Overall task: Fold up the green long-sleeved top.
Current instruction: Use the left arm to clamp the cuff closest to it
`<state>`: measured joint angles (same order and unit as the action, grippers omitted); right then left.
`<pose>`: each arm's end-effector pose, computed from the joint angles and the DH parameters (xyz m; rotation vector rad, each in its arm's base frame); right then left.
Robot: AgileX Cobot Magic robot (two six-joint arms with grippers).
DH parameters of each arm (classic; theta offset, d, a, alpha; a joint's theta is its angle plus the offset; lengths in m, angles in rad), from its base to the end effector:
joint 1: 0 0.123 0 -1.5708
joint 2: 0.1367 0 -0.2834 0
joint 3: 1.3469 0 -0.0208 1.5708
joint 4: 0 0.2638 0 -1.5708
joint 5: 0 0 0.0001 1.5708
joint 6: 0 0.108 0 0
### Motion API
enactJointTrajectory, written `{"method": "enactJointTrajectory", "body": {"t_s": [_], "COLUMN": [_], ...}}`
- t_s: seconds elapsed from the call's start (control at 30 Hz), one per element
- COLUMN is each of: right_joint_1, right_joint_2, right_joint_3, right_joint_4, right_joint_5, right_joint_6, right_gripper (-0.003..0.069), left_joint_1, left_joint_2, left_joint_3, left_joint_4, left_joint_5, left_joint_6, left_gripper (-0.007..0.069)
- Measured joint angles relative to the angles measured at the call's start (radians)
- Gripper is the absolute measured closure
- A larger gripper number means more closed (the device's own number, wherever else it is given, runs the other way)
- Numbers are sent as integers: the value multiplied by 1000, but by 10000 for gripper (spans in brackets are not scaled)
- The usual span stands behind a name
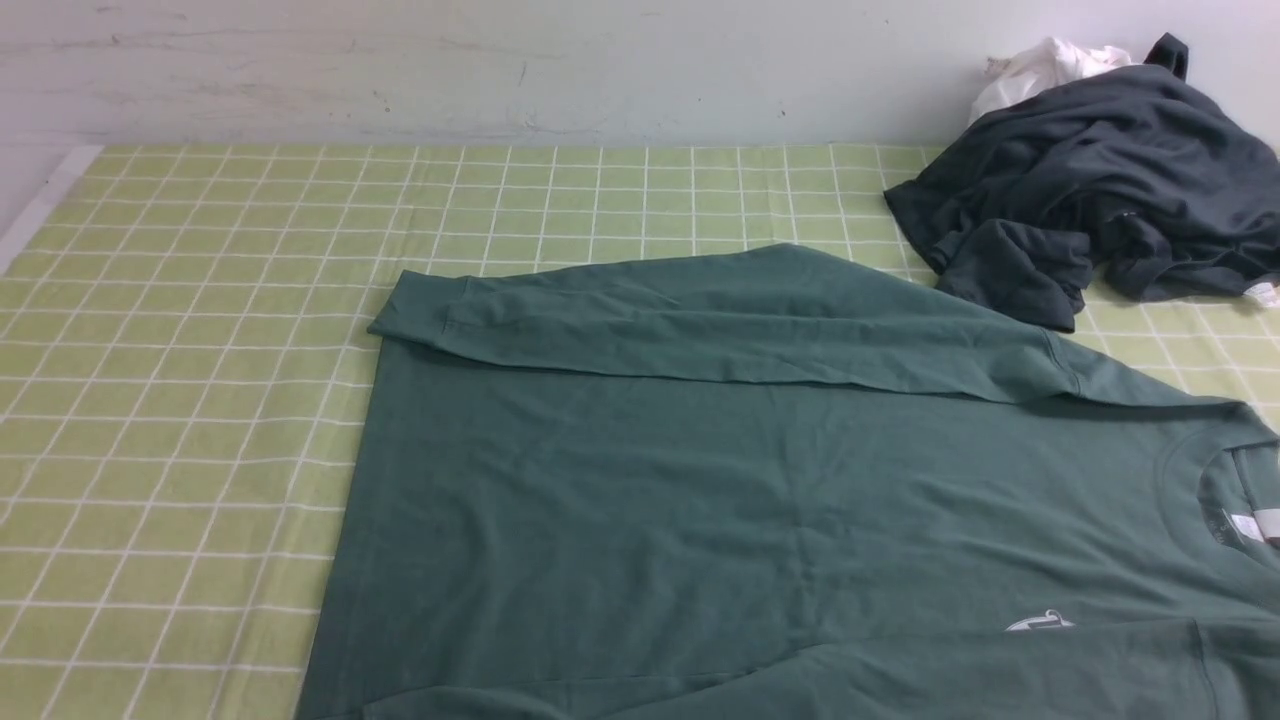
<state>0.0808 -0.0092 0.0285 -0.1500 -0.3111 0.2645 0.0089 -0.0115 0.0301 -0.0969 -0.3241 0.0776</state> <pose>0.0804 0.0115 0.2372 -0.0158 1.1978 0.2050 0.0804 0.0040 0.2383 -0.0408 1.1790 0.0134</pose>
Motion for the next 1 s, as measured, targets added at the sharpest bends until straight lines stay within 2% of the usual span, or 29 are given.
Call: {"method": "enactJointTrajectory", "body": {"t_s": [0.13, 0.17, 0.2, 0.23, 0.33, 0.47, 0.53, 0.6, 0.63, 0.67, 0.7, 0.73, 0.77, 0.8, 0.83, 0.87, 0.93, 1.0], "right_joint_1": [0, 0, 0, 0, 0, 0, 0, 0, 0, 0, 0, 0, 0, 5, 17, 20, 70, 112], "right_joint_2": [4, 14, 18, 32, 92, 216, 280, 370, 440, 450, 536, 592, 592, 677, 734, 744, 853, 913], "right_joint_3": [0, 0, 0, -4, -82, -313, -416, -530, -592, -599, -641, -663, -667, -690, -702, -702, -720, -723], "right_joint_4": [-1, -2, -2, 2, 22, 10, -23, -84, -131, -131, -181, -208, -212, -230, -228, -225, -161, -106], "right_joint_5": [-218, -290, -305, -337, -325, -225, -137, 12, 130, 147, 286, 374, 374, 514, 619, 636, 843, 940], "right_joint_6": [18, 18, 18, 18, 2, -25, -37, -46, -50, -51, -51, -51, -51, -51, -51, -51, -65, -89], "right_gripper": [675, 675, 675, 675, 675, 675, 675, 675, 675, 675, 675, 675, 675, 675, 675, 675, 675, 675], "left_joint_1": [0, 0, 0, 0, 0, 0, 0, 0, 0, 0, 0, 0, 0, 0, 0, 0, 0, -2], "left_joint_2": [0, 0, 0, 0, 0, 45, 110, 193, 264, 275, 355, 402, 402, 479, 518, 525, 617, 671], "left_joint_3": [0, -2, -5, -19, -91, -263, -359, -454, -516, -524, -573, -590, -593, -598, -598, -597, -575, -554], "left_joint_4": [-33, -63, -71, -85, -50, 64, 147, 256, 328, 336, 378, 390, 390, 395, 389, 387, 313, 229], "left_joint_5": [-241, -310, -317, -327, -332, -287, -186, -17, 145, 170, 368, 480, 480, 654, 737, 752, 907, 959], "left_joint_6": [-42, -114, -123, -196, -357, -391, -372, -356, -365, -365, -393, -415, -419, -453, -461, -461, -445, -390], "left_gripper": [628, 628, 628, 628, 628, 628, 628, 628, 628, 628, 628, 628, 628, 628, 628, 628, 628, 628]}}
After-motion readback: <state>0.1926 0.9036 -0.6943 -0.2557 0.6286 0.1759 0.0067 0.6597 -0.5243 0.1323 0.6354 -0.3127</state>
